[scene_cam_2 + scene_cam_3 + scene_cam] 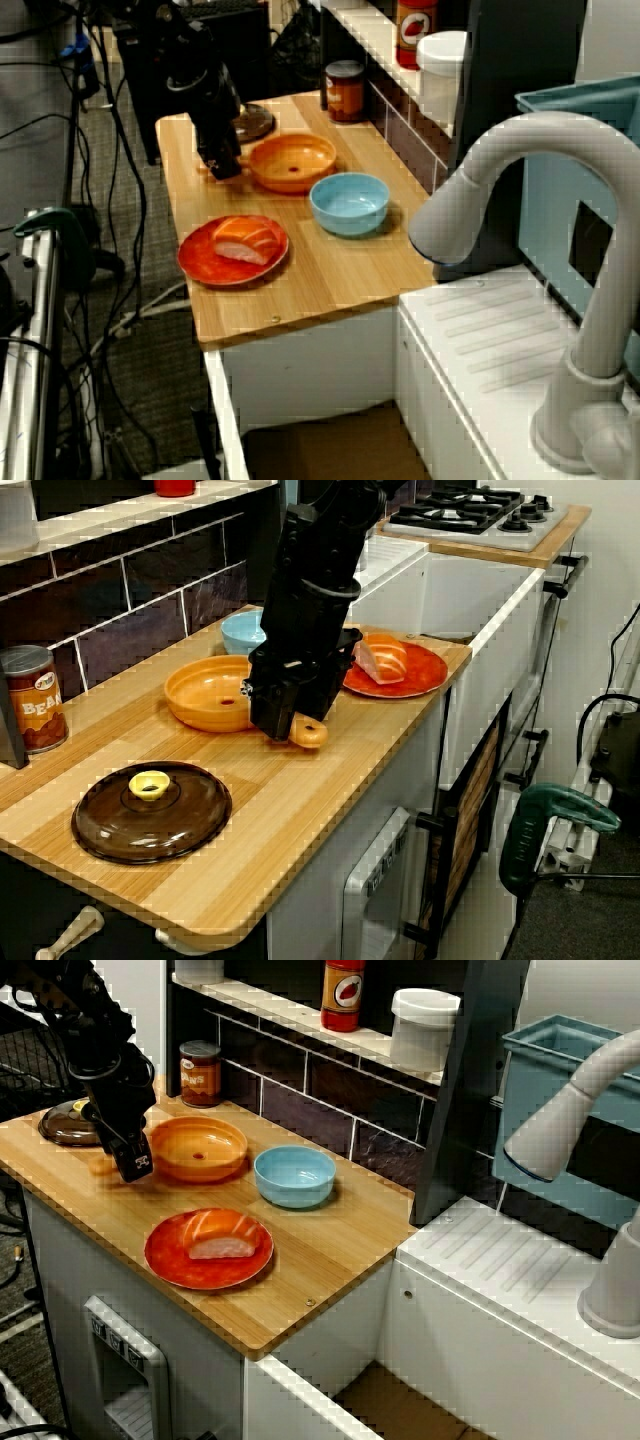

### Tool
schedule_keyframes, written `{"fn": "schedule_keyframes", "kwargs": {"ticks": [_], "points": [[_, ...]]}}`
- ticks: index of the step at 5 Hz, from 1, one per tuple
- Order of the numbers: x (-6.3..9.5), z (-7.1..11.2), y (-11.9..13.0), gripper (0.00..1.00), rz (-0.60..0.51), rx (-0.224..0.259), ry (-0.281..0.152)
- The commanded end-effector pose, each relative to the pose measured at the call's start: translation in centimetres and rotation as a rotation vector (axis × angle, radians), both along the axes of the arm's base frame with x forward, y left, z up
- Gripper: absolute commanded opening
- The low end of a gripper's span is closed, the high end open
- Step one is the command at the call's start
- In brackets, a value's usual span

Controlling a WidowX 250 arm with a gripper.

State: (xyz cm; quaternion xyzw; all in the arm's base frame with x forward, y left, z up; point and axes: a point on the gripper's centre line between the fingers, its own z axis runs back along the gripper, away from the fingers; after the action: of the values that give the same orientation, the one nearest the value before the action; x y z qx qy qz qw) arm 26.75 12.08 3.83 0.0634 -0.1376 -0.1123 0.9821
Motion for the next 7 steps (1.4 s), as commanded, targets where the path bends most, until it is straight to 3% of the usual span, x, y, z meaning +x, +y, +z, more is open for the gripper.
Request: {"fn": "schedule_keyframes", "kwargs": {"ticks": [1, 3, 7], "points": [[-0.1, 2.4, 1.3, 1.00, 0.000, 0.011, -0.054], [-0.3, 3.3, 0.9, 1.00, -0.046, -0.040, -0.038], [-1.8, 5.5, -2.3, 1.00, -0.237, -0.087, -0.084]]}}
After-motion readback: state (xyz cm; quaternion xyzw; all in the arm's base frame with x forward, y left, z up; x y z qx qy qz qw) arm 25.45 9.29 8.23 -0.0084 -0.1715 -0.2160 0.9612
